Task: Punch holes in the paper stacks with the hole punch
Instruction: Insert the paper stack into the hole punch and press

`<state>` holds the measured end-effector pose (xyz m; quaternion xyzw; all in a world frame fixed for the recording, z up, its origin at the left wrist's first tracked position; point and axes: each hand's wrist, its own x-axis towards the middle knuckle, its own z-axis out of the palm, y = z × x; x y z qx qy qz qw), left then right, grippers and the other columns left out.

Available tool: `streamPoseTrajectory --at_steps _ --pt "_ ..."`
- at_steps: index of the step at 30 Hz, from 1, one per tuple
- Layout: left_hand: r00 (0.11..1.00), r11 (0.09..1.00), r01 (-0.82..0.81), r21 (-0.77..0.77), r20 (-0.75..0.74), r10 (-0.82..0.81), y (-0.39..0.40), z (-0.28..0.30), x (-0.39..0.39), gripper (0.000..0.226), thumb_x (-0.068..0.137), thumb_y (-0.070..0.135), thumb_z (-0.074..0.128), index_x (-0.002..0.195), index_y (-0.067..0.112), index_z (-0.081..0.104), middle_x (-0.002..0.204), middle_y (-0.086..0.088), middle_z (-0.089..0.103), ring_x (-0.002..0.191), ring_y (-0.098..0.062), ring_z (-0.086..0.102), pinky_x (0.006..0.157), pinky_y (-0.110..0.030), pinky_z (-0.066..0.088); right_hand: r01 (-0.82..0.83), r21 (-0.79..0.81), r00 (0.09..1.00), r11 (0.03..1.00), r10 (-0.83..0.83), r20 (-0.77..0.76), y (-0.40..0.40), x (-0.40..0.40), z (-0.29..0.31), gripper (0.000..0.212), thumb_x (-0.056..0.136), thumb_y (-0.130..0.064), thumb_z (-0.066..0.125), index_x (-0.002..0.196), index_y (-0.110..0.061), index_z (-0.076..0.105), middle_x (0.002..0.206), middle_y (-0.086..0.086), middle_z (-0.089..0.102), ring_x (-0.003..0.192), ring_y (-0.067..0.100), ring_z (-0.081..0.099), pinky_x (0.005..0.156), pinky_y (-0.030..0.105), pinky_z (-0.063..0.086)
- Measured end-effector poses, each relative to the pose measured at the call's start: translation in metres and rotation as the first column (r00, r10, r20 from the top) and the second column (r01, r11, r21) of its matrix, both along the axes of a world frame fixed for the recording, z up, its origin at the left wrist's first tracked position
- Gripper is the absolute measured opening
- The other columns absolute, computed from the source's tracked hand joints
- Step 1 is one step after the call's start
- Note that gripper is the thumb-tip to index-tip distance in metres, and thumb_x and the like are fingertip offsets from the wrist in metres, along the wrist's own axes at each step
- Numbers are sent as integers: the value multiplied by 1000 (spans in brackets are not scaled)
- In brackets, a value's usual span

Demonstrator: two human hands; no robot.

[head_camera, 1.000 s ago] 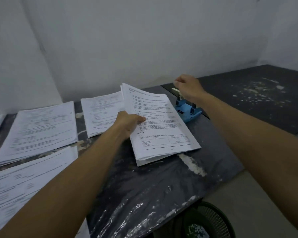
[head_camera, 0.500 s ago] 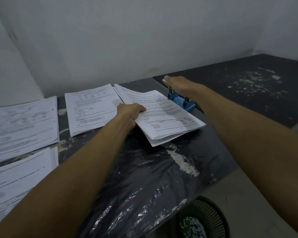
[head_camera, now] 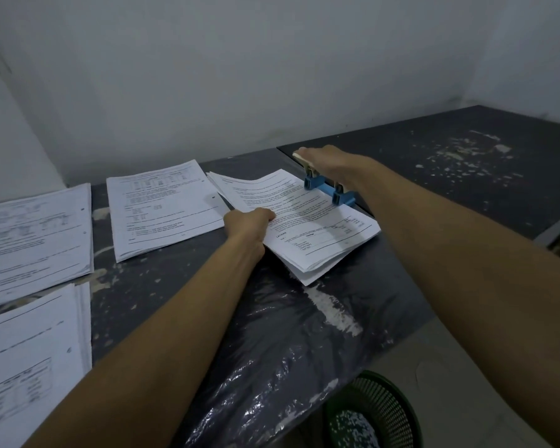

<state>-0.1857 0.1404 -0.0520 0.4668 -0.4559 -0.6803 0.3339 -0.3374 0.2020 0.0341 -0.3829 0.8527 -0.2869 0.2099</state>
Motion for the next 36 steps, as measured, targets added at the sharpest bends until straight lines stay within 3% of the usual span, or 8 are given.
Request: streamPoseTrajectory --at_steps 5,9,16,20,25,29,32,36 --pt "1000 998 -1 -59 -7 0 2 -9 -4 35 78 -1 77 109 3 63 103 -9 69 89 -28 69 76 -42 62 6 -18 1000 1000 -6 4 0 0 -1 51 105 -44 33 134 -4 48 144 20 44 127 29 44 100 43 38" --pt "1000 995 2 -98 -19 -3 2 -11 -3 26 79 -2 75 101 7 65 100 -7 70 86 -26 70 63 -32 60 1 -12 1000 1000 -1 11 -1 -1 -2 37 105 -44 34 117 -12 46 140 20 46 115 25 49 86 38 33" --pt "1000 993 12 -119 -16 -14 4 -9 -3 24 80 -4 73 83 17 61 89 2 68 85 -24 70 61 -29 59 18 -11 1000 1000 -18 -8 -3 0 -4 52 105 -42 34 136 -2 46 145 19 43 127 27 41 105 47 35" --pt "1000 991 12 -136 -26 -16 4 -10 -3 24 80 -5 71 95 13 65 97 -1 70 90 -24 70 70 -34 61 0 44 1000 999 1 -11 -5 2 -7 55 103 -48 34 140 -8 42 146 17 43 109 27 48 86 42 31" --pt "1000 990 15 -139 -10 -17 3 -11 -3 31 80 -5 70 108 7 68 108 -7 72 92 -27 70 78 -44 62 -60 91 998 994 61 -12 -6 3 -10 58 102 -49 29 140 -8 45 140 13 51 101 24 50 86 43 28" --pt "1000 987 20 -158 12 -19 2 -12 -4 29 81 -5 69 107 8 68 108 -7 72 89 -25 70 76 -41 62 -158 121 979 980 171 -108 -6 11 -14 36 108 -34 23 116 -11 49 118 11 57 113 32 52 85 35 35" --pt "999 983 27 -182 30 -22 2 -13 -4 28 81 -4 69 107 8 68 108 -6 72 87 -24 69 72 -37 62 -131 128 969 983 154 -191 -9 18 -20 13 109 -20 20 108 -17 32 135 19 47 120 30 44 108 44 30" --pt "999 978 38 -203 43 -30 2 -14 -4 31 81 -4 69 111 5 69 109 -6 72 87 -23 69 67 -32 60 -140 144 963 980 169 -209 -11 15 -26 33 109 -26 15 130 -17 40 151 18 36 139 37 32 105 41 28"
